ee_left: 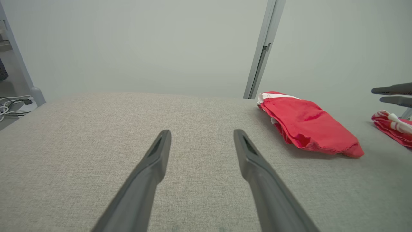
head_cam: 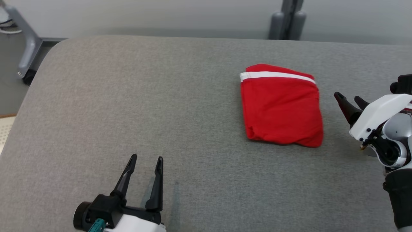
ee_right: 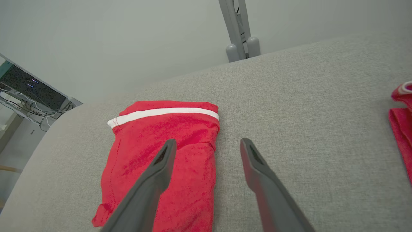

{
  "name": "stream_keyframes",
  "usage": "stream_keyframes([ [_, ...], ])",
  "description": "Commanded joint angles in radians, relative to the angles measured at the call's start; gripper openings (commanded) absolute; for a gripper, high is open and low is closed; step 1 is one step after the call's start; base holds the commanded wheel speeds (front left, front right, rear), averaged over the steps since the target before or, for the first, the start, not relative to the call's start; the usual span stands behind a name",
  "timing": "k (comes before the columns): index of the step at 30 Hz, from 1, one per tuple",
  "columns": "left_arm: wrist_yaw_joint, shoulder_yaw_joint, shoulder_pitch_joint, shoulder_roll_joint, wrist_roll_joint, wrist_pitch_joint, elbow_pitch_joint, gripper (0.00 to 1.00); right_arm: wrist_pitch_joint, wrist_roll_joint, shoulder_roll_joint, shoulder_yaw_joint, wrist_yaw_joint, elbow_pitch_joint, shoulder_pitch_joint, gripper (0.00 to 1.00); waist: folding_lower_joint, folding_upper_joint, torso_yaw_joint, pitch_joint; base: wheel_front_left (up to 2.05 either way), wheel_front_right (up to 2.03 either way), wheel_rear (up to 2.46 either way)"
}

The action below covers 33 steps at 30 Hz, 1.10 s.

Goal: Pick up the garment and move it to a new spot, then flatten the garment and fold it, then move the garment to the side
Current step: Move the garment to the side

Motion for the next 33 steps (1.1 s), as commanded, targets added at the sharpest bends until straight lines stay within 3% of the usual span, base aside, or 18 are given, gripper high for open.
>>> stream_keyframes([
  [1,0.003,-0.011,-0.027,0.002,-0.006,-0.004,0.000,1.00,0.002,-0.019,-0.012,-0.010,0.000,0.036,-0.012,1.00,0.0000,0.0000,0.087,0.077,0.00,0.00,0.00],
  [6,0.030,-0.042,-0.063,0.002,-0.028,-0.004,-0.001,1.00,-0.009,-0.080,0.002,-0.031,0.000,0.204,-0.091,1.00,0.0000,0.0000,0.136,0.115,0.00,0.00,0.00],
  [11,0.043,-0.047,-0.068,0.002,-0.031,-0.004,-0.004,1.00,-0.011,-0.082,0.018,-0.008,0.000,0.290,-0.118,1.00,0.0000,0.0000,0.147,0.131,0.00,0.00,0.00],
  [12,0.047,-0.044,-0.068,0.002,-0.033,-0.004,-0.006,1.00,-0.018,-0.083,0.022,-0.002,0.000,0.299,-0.123,0.42,0.0000,0.0000,0.142,0.134,0.00,0.00,0.00],
  [13,0.048,-0.040,-0.070,0.002,-0.034,-0.004,-0.008,1.00,-0.037,-0.083,0.025,0.001,0.000,0.302,-0.133,0.00,0.0000,0.0000,0.136,0.136,0.00,0.00,0.00],
  [17,0.056,-0.028,-0.071,0.002,-0.035,-0.004,-0.019,1.00,-0.096,-0.041,0.045,0.017,0.000,0.282,-0.165,0.00,0.0000,0.0000,0.079,0.133,0.00,0.00,0.00],
  [22,0.059,0.003,-0.051,0.002,-0.023,-0.004,-0.027,1.00,-0.125,0.053,0.053,0.070,0.000,0.158,-0.114,0.00,0.0000,0.0000,-0.047,0.108,0.00,0.00,0.00],
  [27,0.035,0.023,-0.074,0.003,0.004,-0.005,-0.035,1.00,-0.047,0.093,-0.059,0.112,0.000,-0.018,-0.073,0.00,0.0000,0.0000,-0.152,0.112,0.00,0.00,0.00],
  [33,0.020,0.024,-0.105,0.003,0.024,-0.004,-0.033,1.00,0.070,0.075,-0.180,0.084,0.000,-0.133,-0.106,0.00,0.0000,0.0000,-0.189,0.143,0.00,0.00,0.00],
])
